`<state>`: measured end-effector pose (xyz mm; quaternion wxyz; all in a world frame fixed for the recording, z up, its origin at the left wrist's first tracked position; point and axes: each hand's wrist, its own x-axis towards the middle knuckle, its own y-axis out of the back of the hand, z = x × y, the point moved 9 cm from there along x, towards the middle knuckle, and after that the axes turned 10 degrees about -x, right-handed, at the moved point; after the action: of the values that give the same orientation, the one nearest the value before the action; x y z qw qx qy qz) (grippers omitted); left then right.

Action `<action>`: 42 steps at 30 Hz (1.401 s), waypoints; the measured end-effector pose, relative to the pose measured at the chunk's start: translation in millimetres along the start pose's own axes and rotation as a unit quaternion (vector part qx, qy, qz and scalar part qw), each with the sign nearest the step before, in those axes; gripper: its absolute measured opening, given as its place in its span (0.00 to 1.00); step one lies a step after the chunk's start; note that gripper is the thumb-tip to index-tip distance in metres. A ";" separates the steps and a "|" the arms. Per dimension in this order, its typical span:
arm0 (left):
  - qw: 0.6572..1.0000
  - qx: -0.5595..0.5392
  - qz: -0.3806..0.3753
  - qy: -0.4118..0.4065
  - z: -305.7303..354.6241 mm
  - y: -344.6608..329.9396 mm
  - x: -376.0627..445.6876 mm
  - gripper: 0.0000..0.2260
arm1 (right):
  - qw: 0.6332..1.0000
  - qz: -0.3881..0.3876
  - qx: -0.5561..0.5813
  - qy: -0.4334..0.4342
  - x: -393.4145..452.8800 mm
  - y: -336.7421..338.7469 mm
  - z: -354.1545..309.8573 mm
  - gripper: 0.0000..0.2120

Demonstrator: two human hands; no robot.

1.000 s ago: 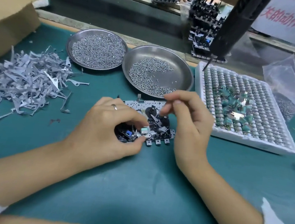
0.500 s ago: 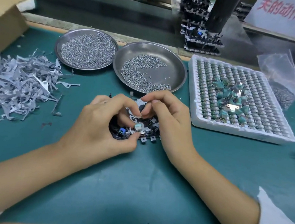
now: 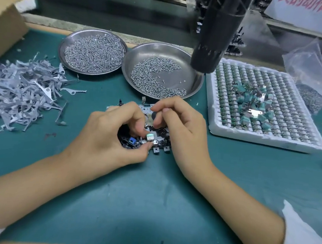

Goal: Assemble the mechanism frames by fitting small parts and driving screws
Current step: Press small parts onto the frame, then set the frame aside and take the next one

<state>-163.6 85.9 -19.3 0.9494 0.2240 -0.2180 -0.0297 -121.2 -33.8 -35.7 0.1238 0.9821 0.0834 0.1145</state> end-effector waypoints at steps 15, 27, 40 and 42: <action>0.995 0.000 0.087 -0.047 9.0 29.3 4.9 0.05 | 0.938 -0.020 -0.281 0.201 -22.8 -14.4 -40.1 0.14; 0.982 -0.030 0.187 -0.022 -9.0 47.7 7.2 0.05 | 0.818 -0.098 -0.524 0.214 -66.8 -41.5 -49.2 0.12; 0.984 0.089 0.083 -0.130 27.1 10.1 -1.3 0.13 | 0.812 0.063 -0.580 -0.002 -124.9 104.2 -16.3 0.23; 0.978 0.106 0.063 -0.171 35.8 1.9 -3.2 0.13 | 0.791 0.065 -0.604 -0.069 -121.5 119.2 -5.0 0.34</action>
<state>-182.0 73.3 9.0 0.8692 0.3005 -0.3924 0.0159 -222.9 -169.9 -24.6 0.6896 0.7156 -0.0761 0.0809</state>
